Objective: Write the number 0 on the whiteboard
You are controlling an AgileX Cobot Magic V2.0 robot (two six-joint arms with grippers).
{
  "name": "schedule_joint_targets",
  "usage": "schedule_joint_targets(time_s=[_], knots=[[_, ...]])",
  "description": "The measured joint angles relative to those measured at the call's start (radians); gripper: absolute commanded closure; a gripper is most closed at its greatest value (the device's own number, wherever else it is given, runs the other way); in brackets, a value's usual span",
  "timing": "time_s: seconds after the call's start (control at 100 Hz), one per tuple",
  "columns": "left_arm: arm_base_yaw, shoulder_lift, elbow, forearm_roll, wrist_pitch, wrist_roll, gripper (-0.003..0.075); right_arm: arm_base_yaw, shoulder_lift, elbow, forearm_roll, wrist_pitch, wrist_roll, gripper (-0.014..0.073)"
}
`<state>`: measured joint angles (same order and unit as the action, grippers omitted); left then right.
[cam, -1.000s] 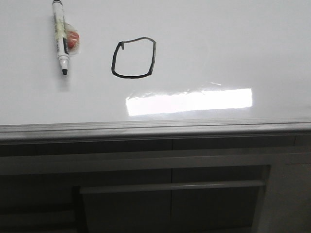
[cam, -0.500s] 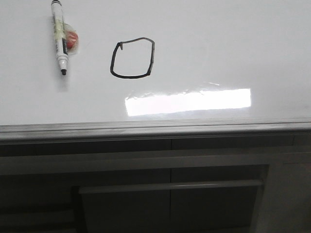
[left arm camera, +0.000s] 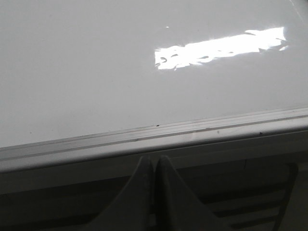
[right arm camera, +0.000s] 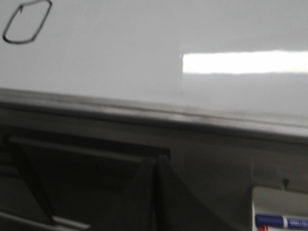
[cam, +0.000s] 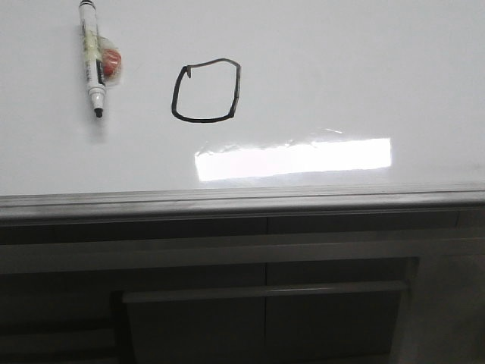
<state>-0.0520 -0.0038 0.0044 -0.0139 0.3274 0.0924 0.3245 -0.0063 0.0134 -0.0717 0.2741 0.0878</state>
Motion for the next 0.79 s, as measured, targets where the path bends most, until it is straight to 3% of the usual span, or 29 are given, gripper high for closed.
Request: schedule_joint_targets(time_s=[0.79], knots=[[0.000,0.000,0.000,0.000,0.002,0.000,0.0740,0.000,-0.004,-0.002,-0.027,0.043,0.012,0.0662]])
